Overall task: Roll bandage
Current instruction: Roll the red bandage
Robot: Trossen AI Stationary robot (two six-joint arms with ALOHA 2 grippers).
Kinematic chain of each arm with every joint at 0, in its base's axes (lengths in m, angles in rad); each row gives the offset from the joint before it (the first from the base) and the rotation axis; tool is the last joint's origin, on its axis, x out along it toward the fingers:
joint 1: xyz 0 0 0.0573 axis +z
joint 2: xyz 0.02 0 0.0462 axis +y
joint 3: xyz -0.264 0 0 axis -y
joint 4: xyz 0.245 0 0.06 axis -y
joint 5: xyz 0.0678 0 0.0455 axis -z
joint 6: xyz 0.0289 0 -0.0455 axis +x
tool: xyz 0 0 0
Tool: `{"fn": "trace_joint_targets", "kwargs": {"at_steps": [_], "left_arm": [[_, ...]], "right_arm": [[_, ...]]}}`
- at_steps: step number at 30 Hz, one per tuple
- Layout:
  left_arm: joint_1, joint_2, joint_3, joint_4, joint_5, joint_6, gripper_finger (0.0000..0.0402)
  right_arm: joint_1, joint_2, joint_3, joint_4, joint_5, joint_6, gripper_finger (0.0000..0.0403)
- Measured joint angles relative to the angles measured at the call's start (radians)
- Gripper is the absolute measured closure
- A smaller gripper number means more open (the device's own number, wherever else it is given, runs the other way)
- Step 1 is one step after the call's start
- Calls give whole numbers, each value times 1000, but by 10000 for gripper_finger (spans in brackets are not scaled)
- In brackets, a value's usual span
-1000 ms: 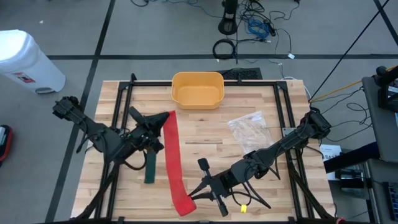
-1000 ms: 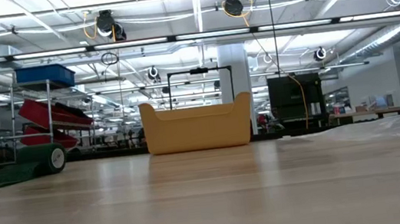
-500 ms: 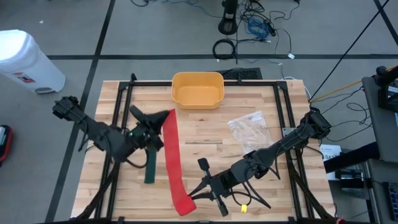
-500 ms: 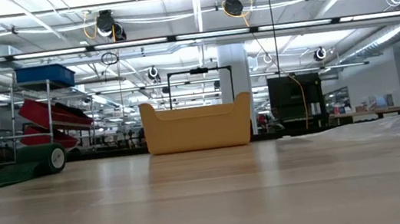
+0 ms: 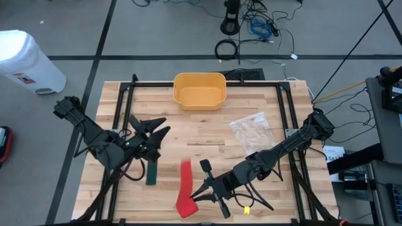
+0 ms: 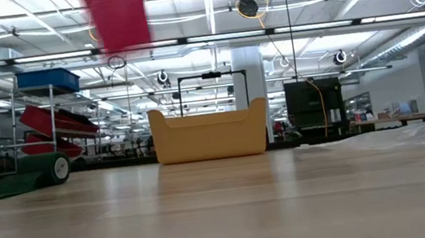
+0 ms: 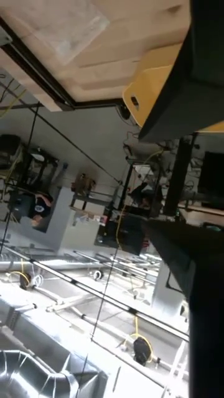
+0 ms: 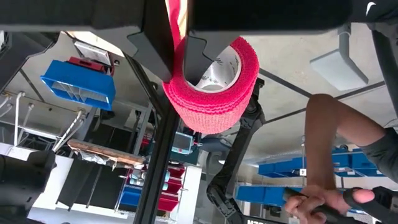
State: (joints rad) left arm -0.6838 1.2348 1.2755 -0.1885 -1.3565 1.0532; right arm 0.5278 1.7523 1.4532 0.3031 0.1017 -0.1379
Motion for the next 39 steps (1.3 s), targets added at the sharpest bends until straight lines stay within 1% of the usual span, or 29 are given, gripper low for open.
{"fn": "trace_joint_targets", "kwargs": {"at_steps": [3, 7, 11, 15, 18, 20, 22, 25, 27, 30, 36, 39], "left_arm": [[-18, 0, 0, 18, -42, -13, 146], [-60, 0, 0, 24, -54, -119, 140], [-132, 0, 0, 24, -17, -276, 141], [-211, 1, 0, 22, 30, -439, 141], [-261, 9, 1, 20, 77, -547, 142], [-284, 18, 1, 14, 124, -598, 142], [-299, 32, 1, 14, 149, -628, 142], [-309, 59, 1, 13, 150, -655, 142], [-308, 82, 1, 13, 148, -659, 142], [-308, 114, 1, 16, 127, -719, 142], [-321, 170, 1, 27, 125, -827, 142], [-320, 193, 1, 60, 125, -839, 142]], "right_arm": [[0, 0, 0, 0, 0, -2, 387], [0, 0, 0, 0, 4, -4, 387], [-3, 0, 0, 0, 18, -5, 387], [-3, 0, 0, -1, 129, -22, 387], [-4, 0, 0, -1, 166, -34, 387], [-5, 0, 0, 0, 166, -37, 387], [-5, 0, 0, 3, 166, -50, 387], [-3, -1, 0, 20, 166, -72, 387], [-1, -11, 0, 21, 165, -80, 387], [1, -41, 0, 24, 163, -88, 387], [4, -82, 0, 5, 162, -114, 387], [4, -92, 0, -9, 162, -121, 387]]}}
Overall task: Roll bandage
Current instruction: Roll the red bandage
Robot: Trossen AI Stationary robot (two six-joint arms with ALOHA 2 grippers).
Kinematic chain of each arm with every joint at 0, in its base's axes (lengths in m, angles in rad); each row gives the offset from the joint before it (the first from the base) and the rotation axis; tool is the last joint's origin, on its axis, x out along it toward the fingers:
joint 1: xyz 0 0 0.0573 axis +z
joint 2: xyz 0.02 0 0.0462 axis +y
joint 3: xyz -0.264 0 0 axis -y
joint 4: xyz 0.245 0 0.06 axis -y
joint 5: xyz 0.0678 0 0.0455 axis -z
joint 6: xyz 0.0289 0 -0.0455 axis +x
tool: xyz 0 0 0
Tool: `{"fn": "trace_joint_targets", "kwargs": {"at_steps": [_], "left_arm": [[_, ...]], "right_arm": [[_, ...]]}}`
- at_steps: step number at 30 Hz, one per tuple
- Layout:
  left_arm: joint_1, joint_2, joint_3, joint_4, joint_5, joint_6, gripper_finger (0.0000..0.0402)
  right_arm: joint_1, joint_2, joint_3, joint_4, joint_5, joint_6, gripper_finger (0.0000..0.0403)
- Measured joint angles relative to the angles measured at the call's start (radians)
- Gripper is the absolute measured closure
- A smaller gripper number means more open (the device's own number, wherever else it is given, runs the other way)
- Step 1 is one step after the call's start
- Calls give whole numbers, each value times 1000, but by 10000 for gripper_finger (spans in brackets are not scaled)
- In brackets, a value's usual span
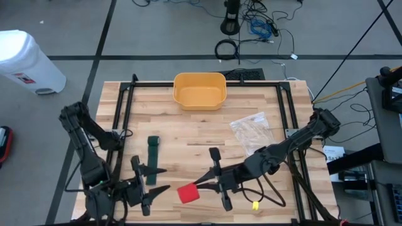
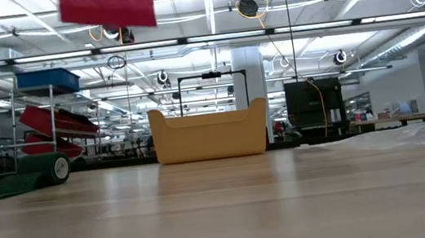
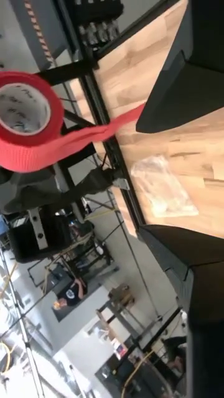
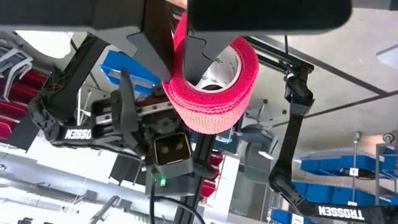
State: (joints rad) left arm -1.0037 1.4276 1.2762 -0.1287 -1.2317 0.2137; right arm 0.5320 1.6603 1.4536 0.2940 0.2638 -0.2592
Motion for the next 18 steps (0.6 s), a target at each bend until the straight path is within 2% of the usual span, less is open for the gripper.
{"fn": "trace_joint_targets", "kwargs": {"at_steps": [7, 13, 18], "left_arm": [[9, 43, 0, 164, 5, 0, 142], [29, 62, 0, 174, 22, -2, 142], [70, 83, 0, 174, 109, -51, 142]], "right_arm": [[0, -2, 0, -1, 0, -28, 387], [0, -5, 0, 18, 0, -35, 387], [0, -5, 0, 21, 0, -37, 387]]}}
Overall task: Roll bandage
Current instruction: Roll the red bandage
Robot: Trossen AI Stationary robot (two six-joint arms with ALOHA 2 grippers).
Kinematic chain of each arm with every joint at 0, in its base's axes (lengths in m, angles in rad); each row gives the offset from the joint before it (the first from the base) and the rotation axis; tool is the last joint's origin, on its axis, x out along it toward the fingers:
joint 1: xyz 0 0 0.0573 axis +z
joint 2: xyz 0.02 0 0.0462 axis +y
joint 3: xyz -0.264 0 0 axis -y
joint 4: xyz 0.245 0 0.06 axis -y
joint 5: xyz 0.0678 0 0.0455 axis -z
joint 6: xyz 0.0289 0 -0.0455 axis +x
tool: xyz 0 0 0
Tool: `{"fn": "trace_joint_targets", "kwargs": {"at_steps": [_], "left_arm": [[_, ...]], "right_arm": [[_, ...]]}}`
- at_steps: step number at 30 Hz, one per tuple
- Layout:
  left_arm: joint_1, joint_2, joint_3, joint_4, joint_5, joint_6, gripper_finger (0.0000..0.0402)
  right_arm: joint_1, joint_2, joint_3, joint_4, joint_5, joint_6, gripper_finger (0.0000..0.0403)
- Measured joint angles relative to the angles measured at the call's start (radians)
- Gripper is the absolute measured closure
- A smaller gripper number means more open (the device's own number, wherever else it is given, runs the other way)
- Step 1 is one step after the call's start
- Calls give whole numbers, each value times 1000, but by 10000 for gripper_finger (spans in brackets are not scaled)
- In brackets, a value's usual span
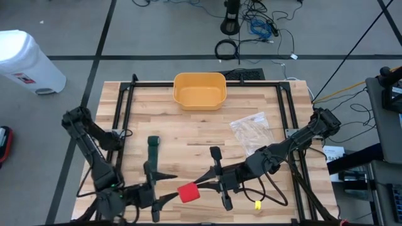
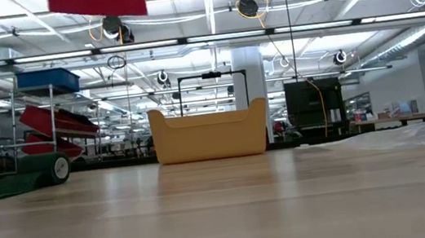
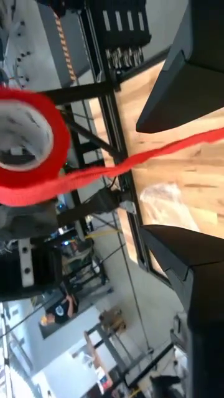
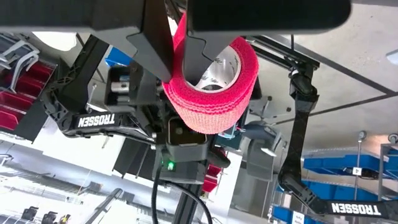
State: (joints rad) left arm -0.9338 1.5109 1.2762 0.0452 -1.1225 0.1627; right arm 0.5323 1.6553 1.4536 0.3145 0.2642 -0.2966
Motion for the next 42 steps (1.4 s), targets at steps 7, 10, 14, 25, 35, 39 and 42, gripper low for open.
{"fn": "trace_joint_targets", "kwargs": {"at_steps": [7, 10, 14, 25, 35, 39, 42], "left_arm": [[17, 2, 0, 3, -2, -1, 142], [18, 2, 0, 3, -3, -2, 142], [34, 3, 0, 2, -23, -9, 142], [58, 3, 0, -1, -26, -27, 193], [66, 4, 0, -4, 139, -28, 306], [77, 10, -1, -5, 157, -56, 304], [85, 9, -1, -11, 153, -77, 279]], "right_arm": [[0, 0, 0, -2, 0, 0, 387], [0, 0, 0, -2, 0, 0, 387], [0, 0, 0, -2, 0, 0, 387], [0, 0, 0, -4, 0, 6, 387], [0, 0, 0, -5, 0, 7, 387], [0, 0, 0, -6, 0, 11, 387], [0, 0, 0, -7, 0, 12, 387]]}}
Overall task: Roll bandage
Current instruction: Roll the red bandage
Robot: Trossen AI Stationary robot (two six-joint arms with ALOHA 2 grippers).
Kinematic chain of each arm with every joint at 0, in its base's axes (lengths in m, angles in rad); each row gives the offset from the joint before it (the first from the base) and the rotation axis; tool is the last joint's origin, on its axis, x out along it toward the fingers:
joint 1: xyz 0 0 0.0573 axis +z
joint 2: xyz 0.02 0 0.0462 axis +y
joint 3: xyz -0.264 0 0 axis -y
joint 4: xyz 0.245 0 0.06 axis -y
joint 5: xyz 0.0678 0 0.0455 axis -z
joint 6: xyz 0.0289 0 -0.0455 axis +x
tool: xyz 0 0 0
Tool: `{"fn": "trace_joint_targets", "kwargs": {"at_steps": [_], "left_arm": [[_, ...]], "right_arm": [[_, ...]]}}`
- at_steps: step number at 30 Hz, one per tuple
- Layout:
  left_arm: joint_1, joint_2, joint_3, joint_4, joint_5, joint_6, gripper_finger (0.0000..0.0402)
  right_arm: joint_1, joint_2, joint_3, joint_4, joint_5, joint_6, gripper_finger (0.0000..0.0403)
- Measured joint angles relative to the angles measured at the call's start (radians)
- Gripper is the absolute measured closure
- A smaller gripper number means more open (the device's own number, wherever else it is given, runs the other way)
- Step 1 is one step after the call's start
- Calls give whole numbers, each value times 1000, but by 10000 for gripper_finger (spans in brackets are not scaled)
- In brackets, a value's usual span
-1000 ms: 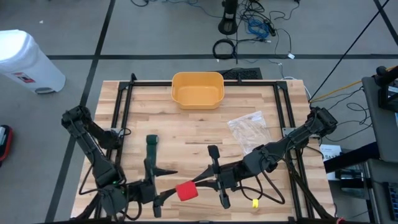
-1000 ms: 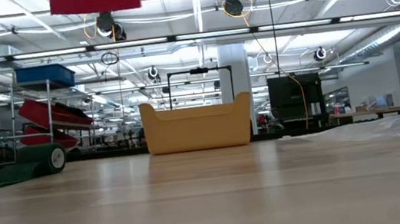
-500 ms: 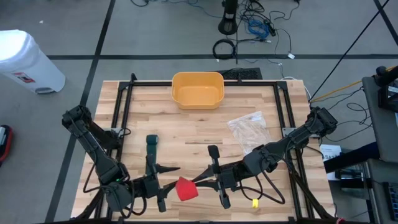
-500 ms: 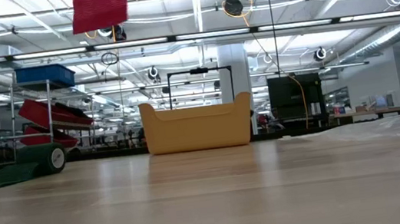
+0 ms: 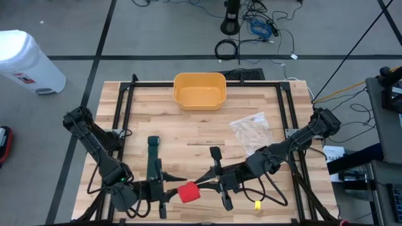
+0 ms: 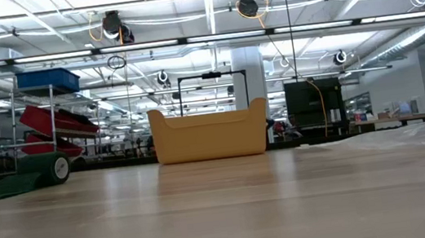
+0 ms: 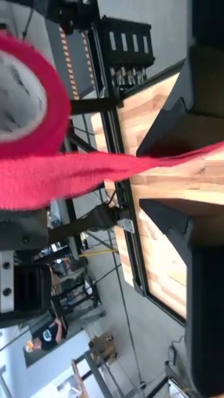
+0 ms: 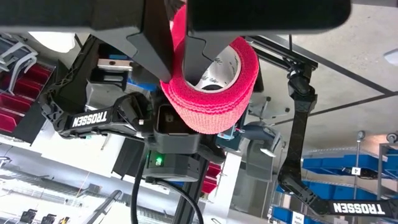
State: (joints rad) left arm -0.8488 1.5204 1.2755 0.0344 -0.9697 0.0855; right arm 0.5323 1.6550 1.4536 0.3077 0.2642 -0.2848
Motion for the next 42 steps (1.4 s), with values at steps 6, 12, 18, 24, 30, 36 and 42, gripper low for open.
{"fn": "trace_joint_targets", "kwargs": {"at_steps": [6, 12, 18, 24, 30, 36, 42], "left_arm": [[5, 0, 0, 3, -7, -1, 246], [5, 0, 0, 14, -70, 32, 321], [13, -1, 0, 28, -174, 107, 391], [30, -1, 0, 144, -192, 253, 398], [46, -2, 0, 222, -199, 365, 398], [78, -2, 0, 280, -236, 447, 398], [99, -2, 0, 325, -239, 501, 398]], "right_arm": [[0, 0, 0, -9, 0, 4, 387], [0, 0, 0, -19, 0, 13, 387], [0, 0, 0, -26, 0, 30, 387], [0, 0, 0, -43, -5, 44, 387], [0, 0, 0, -63, -6, 64, 387], [0, 0, 0, -70, -8, 78, 387], [5, 0, 0, -83, -8, 83, 387]]}}
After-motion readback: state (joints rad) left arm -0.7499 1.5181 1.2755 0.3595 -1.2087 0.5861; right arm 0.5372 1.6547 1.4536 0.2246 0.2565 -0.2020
